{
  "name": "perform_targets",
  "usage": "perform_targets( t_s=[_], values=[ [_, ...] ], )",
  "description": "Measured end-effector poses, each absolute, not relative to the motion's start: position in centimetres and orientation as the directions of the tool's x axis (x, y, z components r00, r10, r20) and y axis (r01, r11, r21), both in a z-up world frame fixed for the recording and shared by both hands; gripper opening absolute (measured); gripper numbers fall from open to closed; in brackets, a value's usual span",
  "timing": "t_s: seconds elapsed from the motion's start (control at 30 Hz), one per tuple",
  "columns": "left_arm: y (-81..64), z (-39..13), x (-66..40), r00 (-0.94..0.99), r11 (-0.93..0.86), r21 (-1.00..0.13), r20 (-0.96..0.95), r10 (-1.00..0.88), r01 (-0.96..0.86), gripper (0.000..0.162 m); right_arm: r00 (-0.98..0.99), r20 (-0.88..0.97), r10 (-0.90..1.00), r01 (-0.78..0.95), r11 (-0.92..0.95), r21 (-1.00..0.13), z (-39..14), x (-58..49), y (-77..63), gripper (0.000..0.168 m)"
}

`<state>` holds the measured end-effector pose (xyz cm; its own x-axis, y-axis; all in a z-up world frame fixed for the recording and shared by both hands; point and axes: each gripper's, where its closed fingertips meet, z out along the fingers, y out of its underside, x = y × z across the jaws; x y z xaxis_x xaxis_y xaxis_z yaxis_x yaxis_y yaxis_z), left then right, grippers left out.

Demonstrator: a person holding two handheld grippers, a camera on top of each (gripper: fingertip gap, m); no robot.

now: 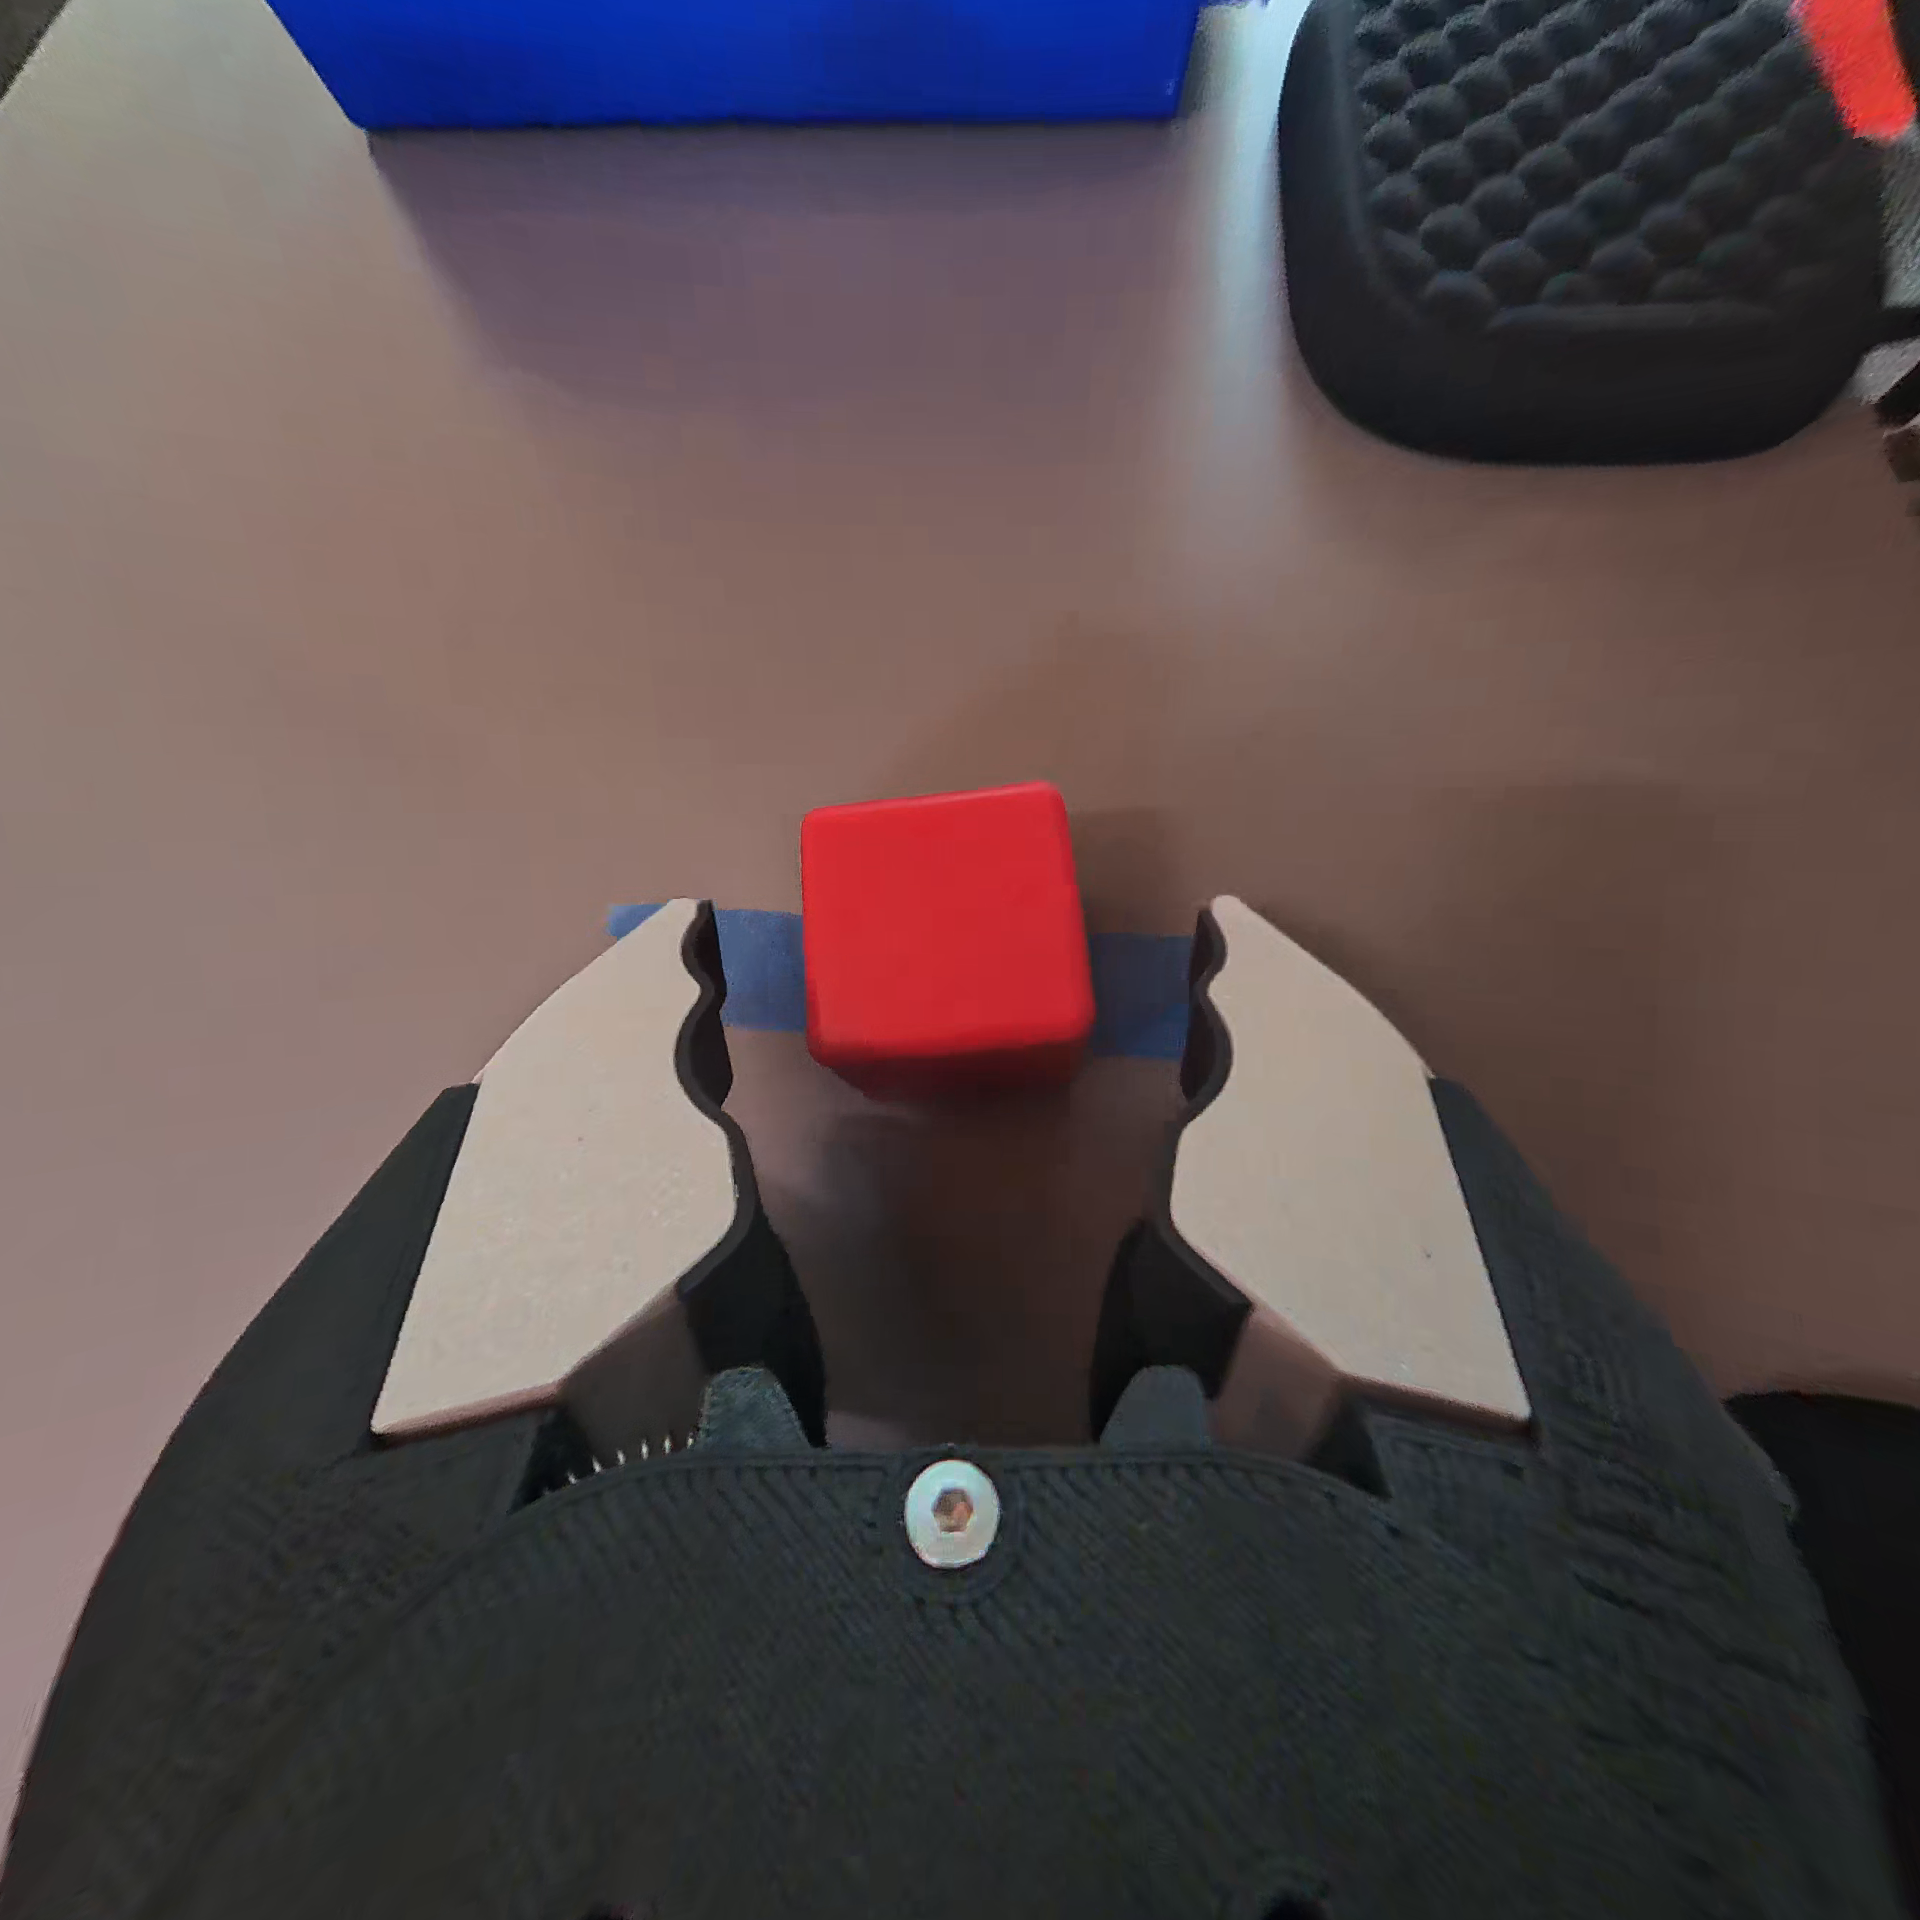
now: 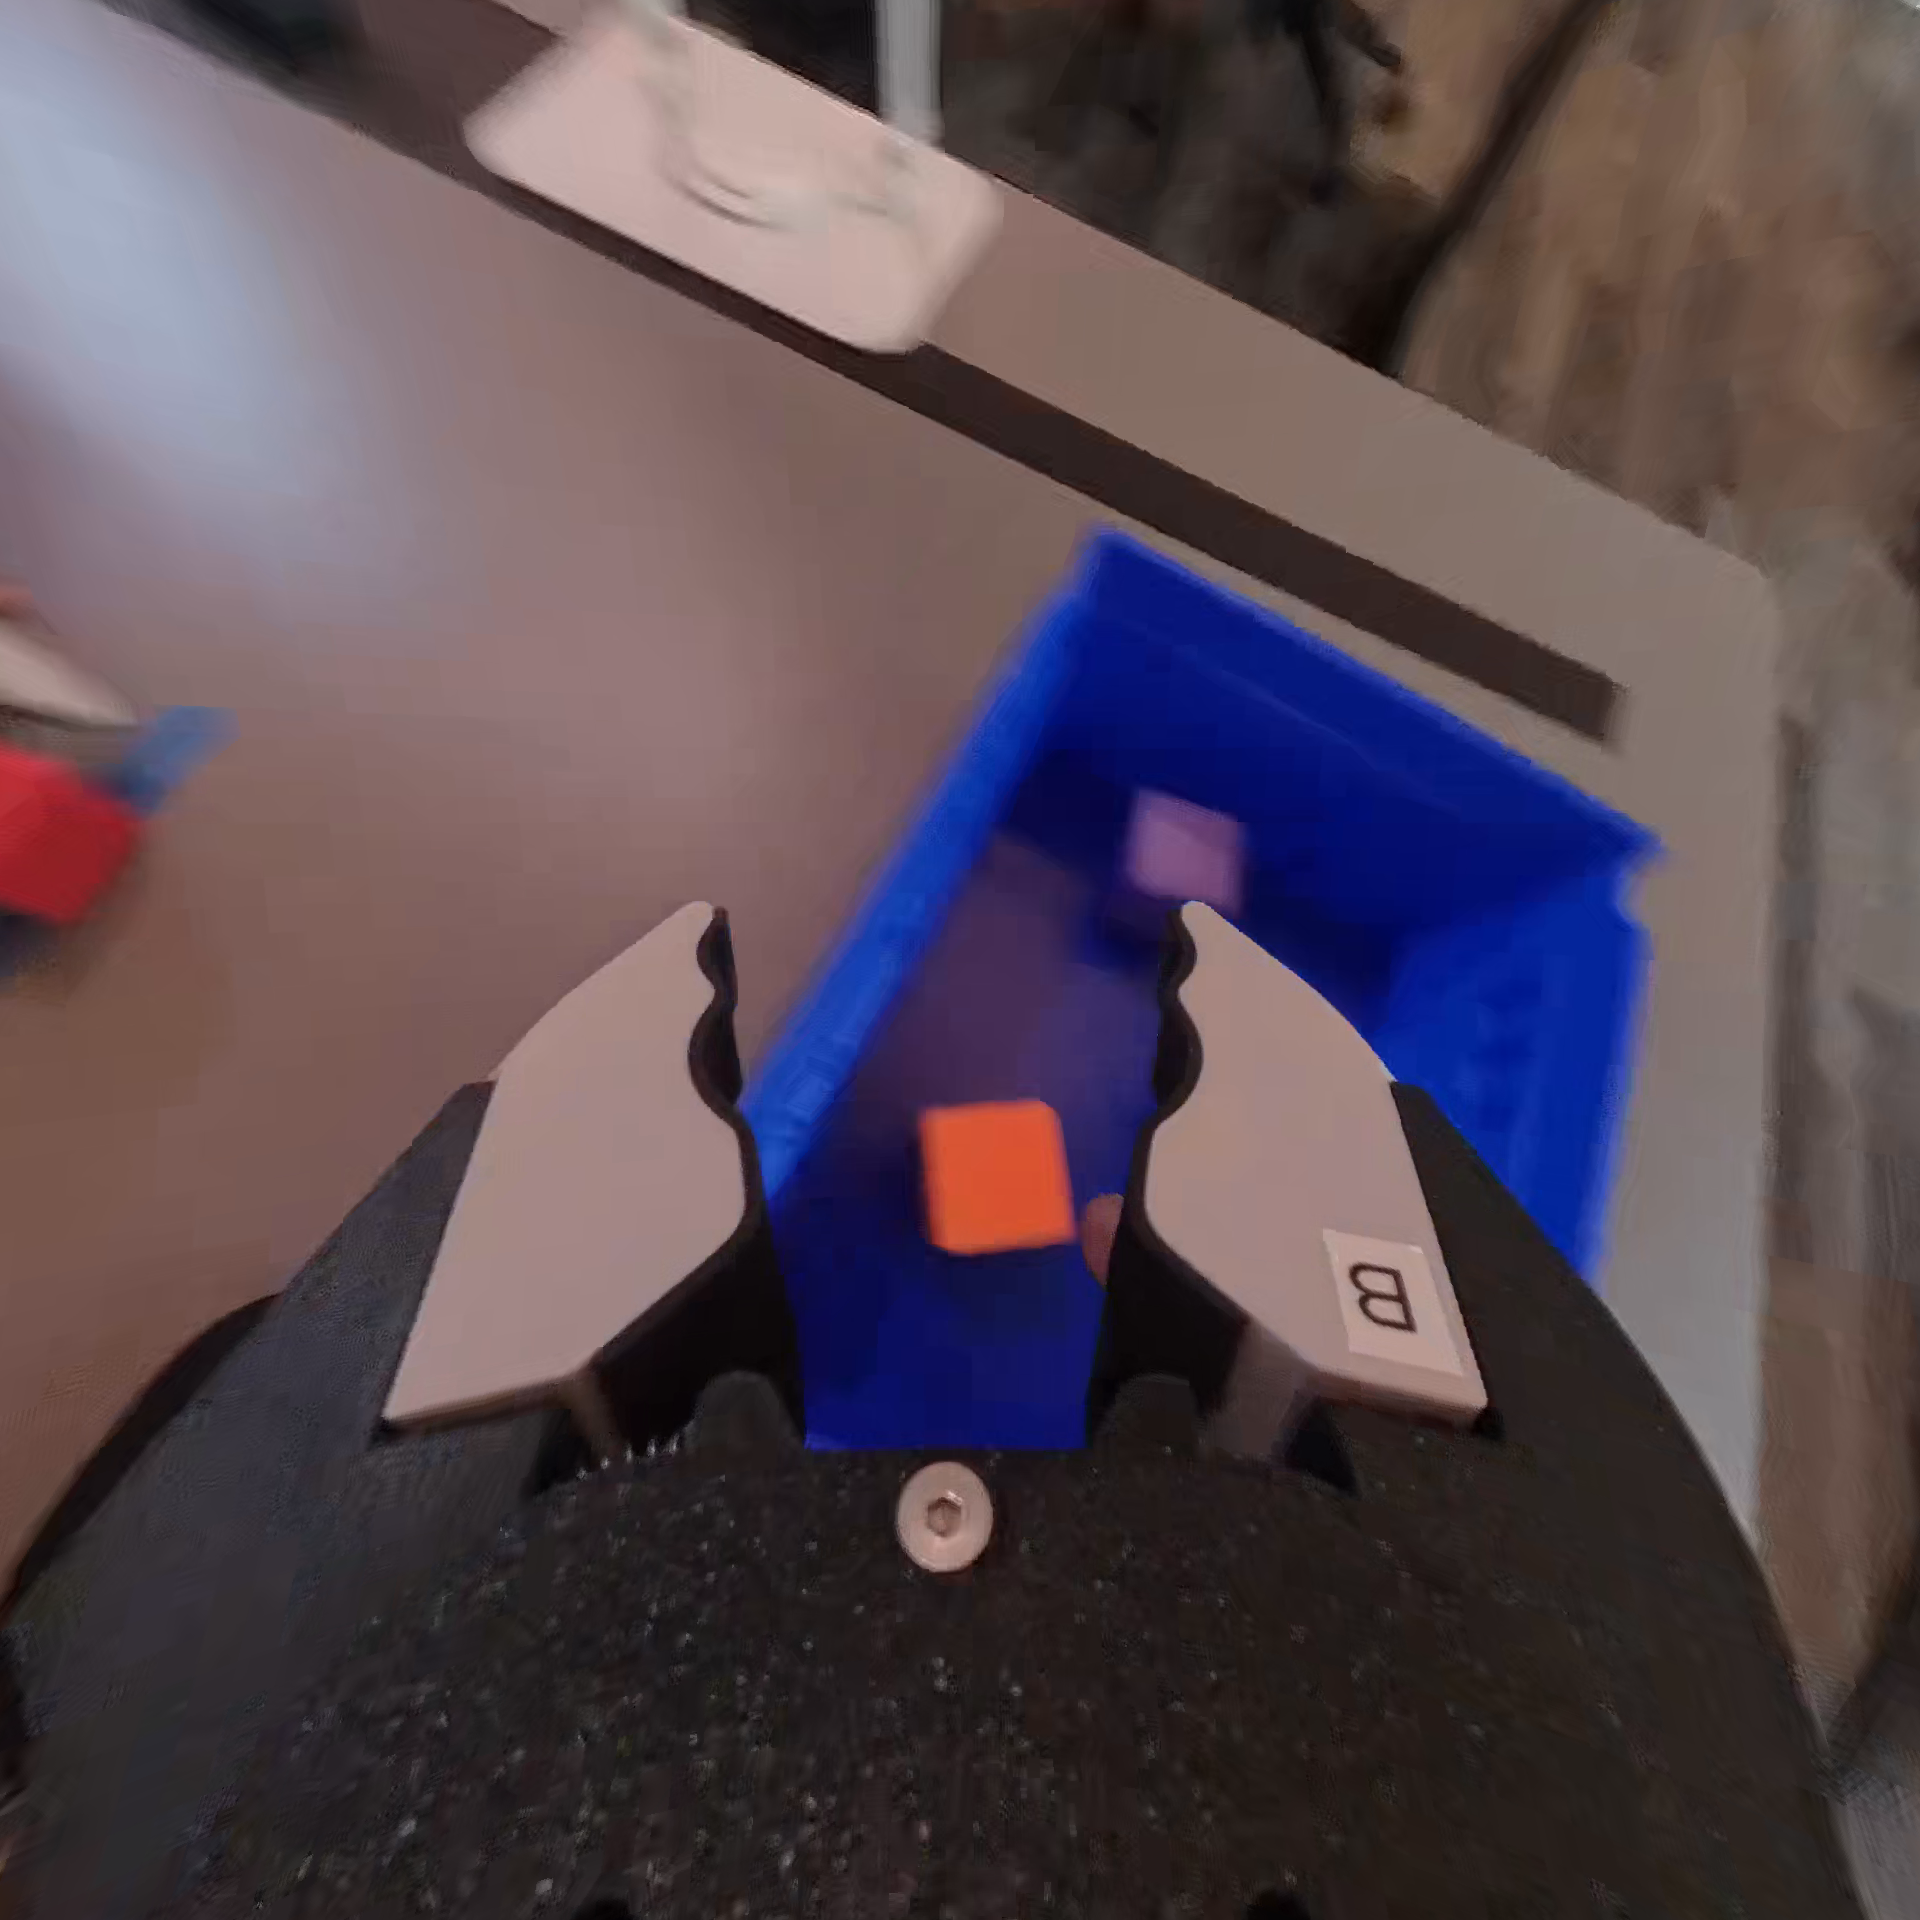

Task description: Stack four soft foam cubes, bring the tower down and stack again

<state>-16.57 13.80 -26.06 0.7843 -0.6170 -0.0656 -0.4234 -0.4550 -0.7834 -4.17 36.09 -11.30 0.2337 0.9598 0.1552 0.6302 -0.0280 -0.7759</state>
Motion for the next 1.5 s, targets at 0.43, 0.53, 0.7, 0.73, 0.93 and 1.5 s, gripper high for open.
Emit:
perform_targets(
  t_s=[0.43, 0.53, 0.7, 0.73, 0.93, 1.5],
  values=[
    [12.7, -24.1, -18.7, 0.812, -0.446, -0.831, -0.012, -0.583, -0.332, 0.097, -0.803, 0.067, 0.592, 0.484, 0.714, -0.505, -23.1, -17.5, 13.0, 0.081],
    [12.7, -24.2, -18.8, 0.812, -0.447, -0.829, -0.014, -0.583, -0.335, 0.097, -0.83, 0.05, 0.556, 0.47, 0.744, -0.474, -25.1, -18.4, 12.4, 0.077],
    [12.8, -24.7, -18.5, 0.805, -0.457, -0.819, -0.011, -0.593, -0.348, 0.098, -0.837, 0.081, 0.541, 0.45, 0.766, -0.459, -26.2, -18.7, 12.5, 0.049],
    [12.8, -24.9, -18.5, 0.804, -0.458, -0.814, -0.016, -0.595, -0.356, 0.098, -0.831, 0.094, 0.549, 0.455, 0.767, -0.453, -26.2, -18.6, 12.7, 0.049],
    [13.1, -24.5, -18.5, 0.809, -0.439, -0.824, -0.039, -0.586, -0.358, 0.098, -0.745, 0.159, 0.648, 0.495, 0.696, -0.52, -22.7, -17.3, 14.4, 0.049],
    [13.8, -23.8, -18.7, 0.827, -0.405, -0.84, -0.088, -0.555, -0.361, 0.098, 0.348, 0.167, 0.923, 0.666, -0.118, -0.736, -14.6, 4.8, 35.7, 0.049]
  ],
)
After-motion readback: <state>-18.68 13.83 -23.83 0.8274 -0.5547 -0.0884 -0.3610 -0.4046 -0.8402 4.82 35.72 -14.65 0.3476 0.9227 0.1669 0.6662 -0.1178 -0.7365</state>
